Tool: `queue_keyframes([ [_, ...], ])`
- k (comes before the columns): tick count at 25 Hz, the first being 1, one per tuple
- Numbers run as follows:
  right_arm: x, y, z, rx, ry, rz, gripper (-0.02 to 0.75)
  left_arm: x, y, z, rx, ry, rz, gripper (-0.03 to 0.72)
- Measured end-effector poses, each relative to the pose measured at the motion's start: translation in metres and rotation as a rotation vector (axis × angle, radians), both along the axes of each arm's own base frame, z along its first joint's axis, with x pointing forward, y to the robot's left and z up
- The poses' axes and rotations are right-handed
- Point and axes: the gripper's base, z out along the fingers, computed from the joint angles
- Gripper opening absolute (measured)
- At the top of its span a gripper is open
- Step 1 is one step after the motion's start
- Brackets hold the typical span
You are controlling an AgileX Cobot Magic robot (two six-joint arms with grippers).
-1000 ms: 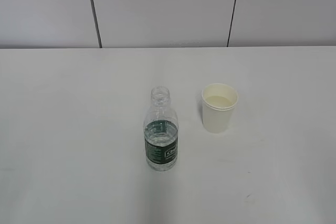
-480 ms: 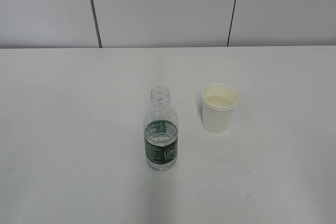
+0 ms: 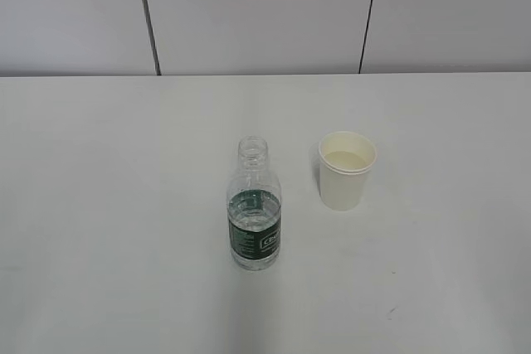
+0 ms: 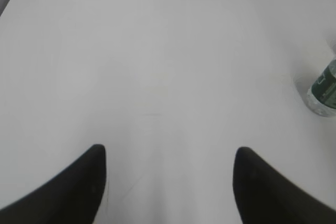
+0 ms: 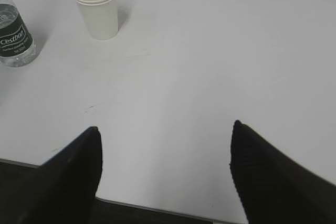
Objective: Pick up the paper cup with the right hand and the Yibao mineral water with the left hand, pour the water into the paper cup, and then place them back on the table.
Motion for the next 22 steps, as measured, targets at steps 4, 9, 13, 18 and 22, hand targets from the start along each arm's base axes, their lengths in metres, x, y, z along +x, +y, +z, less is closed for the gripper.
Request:
queue_keyframes([
  [4,0.0,0.0,0.0,0.0,0.0,0.0,0.593,0.0,0.0,0.0,0.0,0.0,0.0,0.468],
  [9,0.0,0.0,0.0,0.0,0.0,0.0,0.593,0.0,0.0,0.0,0.0,0.0,0.0,0.468],
  [13,0.0,0.0,0.0,0.0,0.0,0.0,0.593,0.0,0.0,0.0,0.0,0.0,0.0,0.468],
  [18,0.0,0.0,0.0,0.0,0.0,0.0,0.593,0.0,0.0,0.0,0.0,0.0,0.0,0.468],
  [22,0.0,0.0,0.0,0.0,0.0,0.0,0.593,0.0,0.0,0.0,0.0,0.0,0.0,0.468],
])
